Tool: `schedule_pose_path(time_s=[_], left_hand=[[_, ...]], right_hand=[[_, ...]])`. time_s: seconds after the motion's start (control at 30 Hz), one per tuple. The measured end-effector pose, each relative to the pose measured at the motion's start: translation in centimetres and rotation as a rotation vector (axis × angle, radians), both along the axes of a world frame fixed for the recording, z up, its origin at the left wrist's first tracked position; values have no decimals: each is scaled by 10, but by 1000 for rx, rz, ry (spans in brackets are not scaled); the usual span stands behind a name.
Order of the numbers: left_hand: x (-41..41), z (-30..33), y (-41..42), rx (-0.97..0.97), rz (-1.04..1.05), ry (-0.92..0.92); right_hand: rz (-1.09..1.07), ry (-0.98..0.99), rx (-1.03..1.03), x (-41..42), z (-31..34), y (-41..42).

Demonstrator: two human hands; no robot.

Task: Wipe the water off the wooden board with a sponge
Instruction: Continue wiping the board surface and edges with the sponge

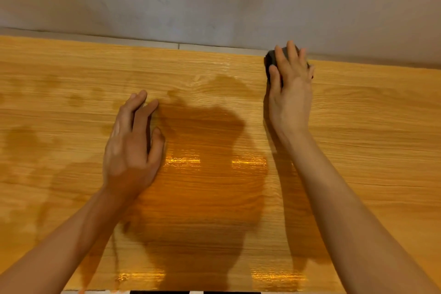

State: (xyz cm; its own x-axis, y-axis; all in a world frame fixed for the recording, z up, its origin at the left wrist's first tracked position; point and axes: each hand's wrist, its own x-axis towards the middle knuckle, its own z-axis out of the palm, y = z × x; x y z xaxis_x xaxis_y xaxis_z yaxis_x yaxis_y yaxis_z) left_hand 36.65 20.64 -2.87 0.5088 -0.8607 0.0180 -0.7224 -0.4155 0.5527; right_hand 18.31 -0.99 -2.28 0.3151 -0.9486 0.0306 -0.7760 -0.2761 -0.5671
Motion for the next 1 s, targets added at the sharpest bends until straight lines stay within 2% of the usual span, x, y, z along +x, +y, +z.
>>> schedule_pose_path(time_s=[0.13, 0.23, 0.3, 0.4, 0.5, 0.63, 0.73, 0.87, 1.0], left_hand=[[2, 0, 1, 13, -38, -2], [4, 0, 0, 9, -50, 13], [5, -1, 0, 11, -55, -1], [5, -3, 1, 15, -59, -25], [5, -6, 4, -1, -86, -41], [4, -7, 4, 19, -56, -18], [4, -6, 4, 38, -61, -28], [4, -6, 3, 72, -67, -39], [4, -6, 3, 63, -84, -47]], right_hand=[[237, 32, -29, -22, -8, 95], [317, 135, -35, -21, -6, 89], [246, 205, -54, 1, -1, 47], [69, 132, -25, 33, 4, -4], [58, 53, -5, 29, 0, 29], [179, 130, -41, 5, -7, 120], [239, 201, -38, 26, -6, 90], [136, 151, -53, 70, -1, 28], [152, 120, -31, 56, 0, 96]])
